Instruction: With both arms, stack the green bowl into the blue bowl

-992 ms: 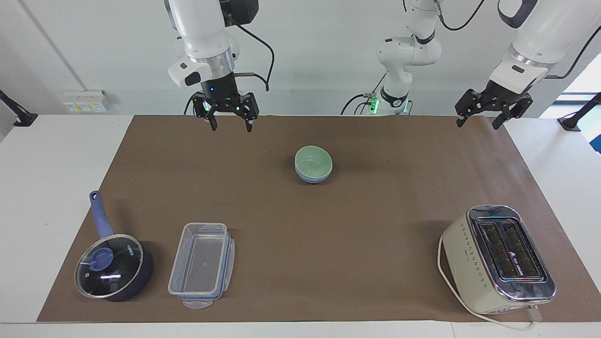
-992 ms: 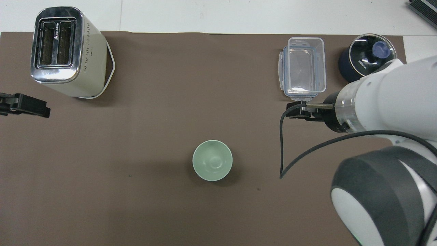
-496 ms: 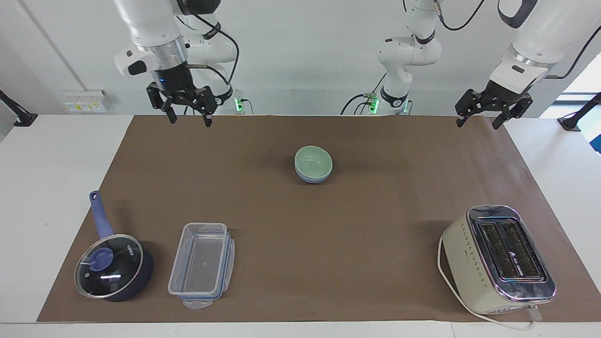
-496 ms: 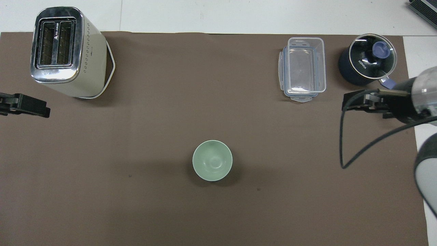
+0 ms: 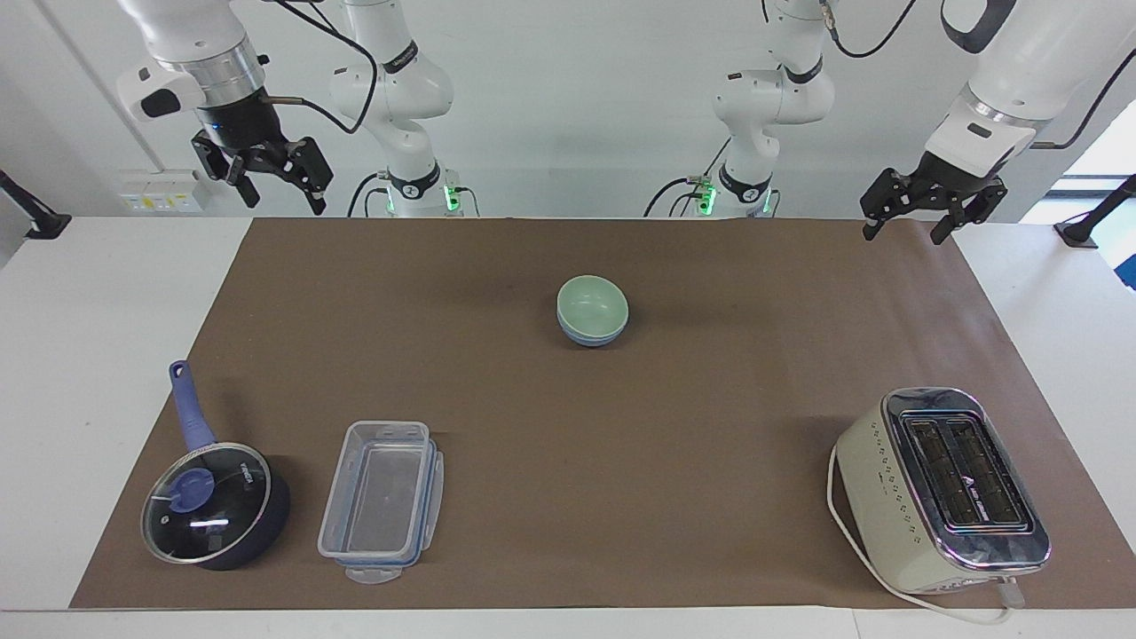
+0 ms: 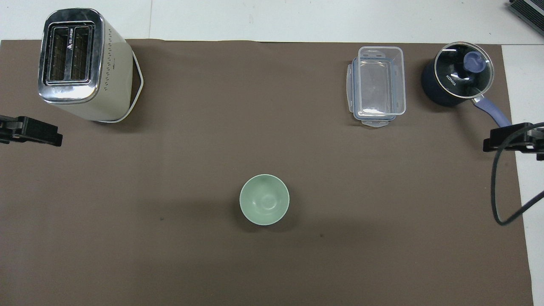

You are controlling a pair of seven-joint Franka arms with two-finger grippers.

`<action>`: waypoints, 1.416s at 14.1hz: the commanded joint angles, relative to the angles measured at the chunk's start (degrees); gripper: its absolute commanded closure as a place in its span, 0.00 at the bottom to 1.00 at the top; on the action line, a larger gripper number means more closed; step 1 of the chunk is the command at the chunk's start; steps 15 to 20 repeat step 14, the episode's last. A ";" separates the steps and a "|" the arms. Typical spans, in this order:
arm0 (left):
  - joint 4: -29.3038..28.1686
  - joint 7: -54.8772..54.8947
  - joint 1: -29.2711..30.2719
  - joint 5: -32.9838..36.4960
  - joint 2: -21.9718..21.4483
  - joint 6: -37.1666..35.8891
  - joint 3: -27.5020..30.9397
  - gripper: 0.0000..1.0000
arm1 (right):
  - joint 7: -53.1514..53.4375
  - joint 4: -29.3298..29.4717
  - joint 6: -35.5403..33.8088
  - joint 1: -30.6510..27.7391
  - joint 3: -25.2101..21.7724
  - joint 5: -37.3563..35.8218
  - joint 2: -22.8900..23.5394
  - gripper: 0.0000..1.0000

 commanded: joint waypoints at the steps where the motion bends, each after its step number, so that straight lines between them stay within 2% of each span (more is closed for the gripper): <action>1: -1.18 0.50 0.00 0.81 -1.07 0.87 -0.20 0.00 | -2.63 -2.27 0.48 -0.82 -1.16 -1.12 -2.46 0.00; 4: -1.18 0.50 0.00 0.81 -1.07 0.87 -0.11 0.00 | -10.01 -3.41 0.66 -0.46 -2.04 -1.04 -2.64 0.00; 20: -1.10 0.59 0.00 0.90 -0.98 1.04 -0.11 0.00 | -8.61 -3.85 1.01 -0.55 -2.05 -2.88 -2.11 0.00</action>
